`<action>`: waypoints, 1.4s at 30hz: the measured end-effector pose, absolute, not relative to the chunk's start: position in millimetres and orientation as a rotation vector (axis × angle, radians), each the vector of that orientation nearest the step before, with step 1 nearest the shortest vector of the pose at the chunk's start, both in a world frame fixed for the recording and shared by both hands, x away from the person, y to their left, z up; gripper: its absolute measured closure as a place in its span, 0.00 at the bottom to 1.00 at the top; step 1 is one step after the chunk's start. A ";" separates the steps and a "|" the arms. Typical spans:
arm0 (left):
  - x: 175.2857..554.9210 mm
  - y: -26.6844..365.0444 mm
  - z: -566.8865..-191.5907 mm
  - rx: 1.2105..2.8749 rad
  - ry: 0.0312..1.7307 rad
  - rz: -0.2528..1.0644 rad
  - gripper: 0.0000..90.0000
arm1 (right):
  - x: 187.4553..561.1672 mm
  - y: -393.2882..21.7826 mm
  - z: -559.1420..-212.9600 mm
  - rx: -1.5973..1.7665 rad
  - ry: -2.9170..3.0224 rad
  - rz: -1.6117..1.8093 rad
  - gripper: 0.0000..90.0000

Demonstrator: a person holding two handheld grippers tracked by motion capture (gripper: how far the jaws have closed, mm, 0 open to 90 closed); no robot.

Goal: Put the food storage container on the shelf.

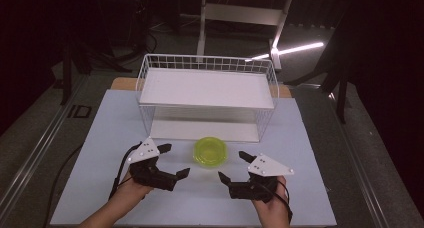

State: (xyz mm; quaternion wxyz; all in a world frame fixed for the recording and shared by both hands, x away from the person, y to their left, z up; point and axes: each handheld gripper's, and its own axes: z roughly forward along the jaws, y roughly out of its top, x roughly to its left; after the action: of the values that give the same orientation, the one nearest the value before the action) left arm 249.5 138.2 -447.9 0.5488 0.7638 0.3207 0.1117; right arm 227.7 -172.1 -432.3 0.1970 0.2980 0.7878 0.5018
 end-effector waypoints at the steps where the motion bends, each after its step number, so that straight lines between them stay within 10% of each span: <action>1: 252.0 137.1 -448.5 1.805 0.751 0.255 0.01 | 229.9 -171.0 -431.9 0.836 2.205 1.407 0.15; 42: 323.3 112.1 -491.8 1.853 1.029 0.127 0.21 | 311.8 -165.7 -483.3 1.152 2.275 1.291 0.26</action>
State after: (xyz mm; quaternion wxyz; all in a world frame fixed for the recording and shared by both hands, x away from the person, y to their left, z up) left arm 323.3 112.1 -491.8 0.4873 0.7621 0.4232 0.0521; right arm 311.8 -165.7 -483.3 0.1410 0.3990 0.7880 0.4472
